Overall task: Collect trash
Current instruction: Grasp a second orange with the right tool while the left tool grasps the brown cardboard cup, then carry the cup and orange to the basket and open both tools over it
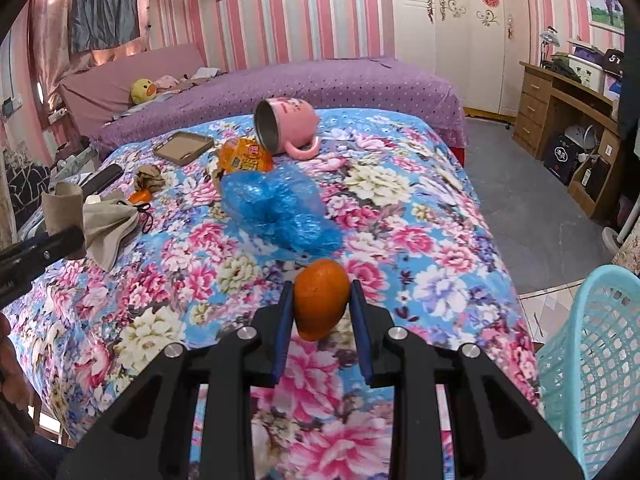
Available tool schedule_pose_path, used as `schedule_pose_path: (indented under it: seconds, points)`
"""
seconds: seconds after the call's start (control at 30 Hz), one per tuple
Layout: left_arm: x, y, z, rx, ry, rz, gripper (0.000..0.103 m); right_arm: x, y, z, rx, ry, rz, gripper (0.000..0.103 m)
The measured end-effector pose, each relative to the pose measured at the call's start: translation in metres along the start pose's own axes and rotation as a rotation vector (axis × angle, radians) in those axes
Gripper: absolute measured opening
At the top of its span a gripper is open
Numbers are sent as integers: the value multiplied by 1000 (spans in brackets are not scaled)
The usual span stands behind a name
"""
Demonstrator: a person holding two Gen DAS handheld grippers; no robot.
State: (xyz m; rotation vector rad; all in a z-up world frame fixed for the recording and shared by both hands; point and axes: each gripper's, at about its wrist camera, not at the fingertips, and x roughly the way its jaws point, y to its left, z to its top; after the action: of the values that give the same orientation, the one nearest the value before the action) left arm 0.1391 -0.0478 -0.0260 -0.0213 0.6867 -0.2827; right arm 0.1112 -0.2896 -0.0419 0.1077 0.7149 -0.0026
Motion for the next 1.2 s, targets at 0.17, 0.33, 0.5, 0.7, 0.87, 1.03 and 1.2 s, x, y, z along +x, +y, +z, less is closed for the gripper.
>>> schedule_pose_path:
  seconds: [0.17, 0.33, 0.5, 0.7, 0.87, 1.03, 1.2]
  points:
    - [6, -12, 3, -16, 7, 7, 46, -3, -6, 0, 1, -9, -8, 28]
    - [5, -30, 6, 4, -7, 0, 46, -15, -9, 2, -7, -37, -17, 28]
    - [-3, -57, 14, 44, -41, -10, 46, -47, -35, 10, 29, -83, -13, 28]
    - [-12, -117, 20, 112, -71, -64, 46, -86, -90, 16, 34, -111, -102, 28]
    - [-7, -182, 17, 139, -58, -177, 46, -117, -144, 7, 11, -104, -236, 28]
    - [-7, -254, 1, 210, -48, -281, 46, -142, -197, -4, 63, -108, -319, 28]
    - [-2, -305, -16, 257, -24, -339, 46, -160, -239, -19, 116, -105, -381, 28]
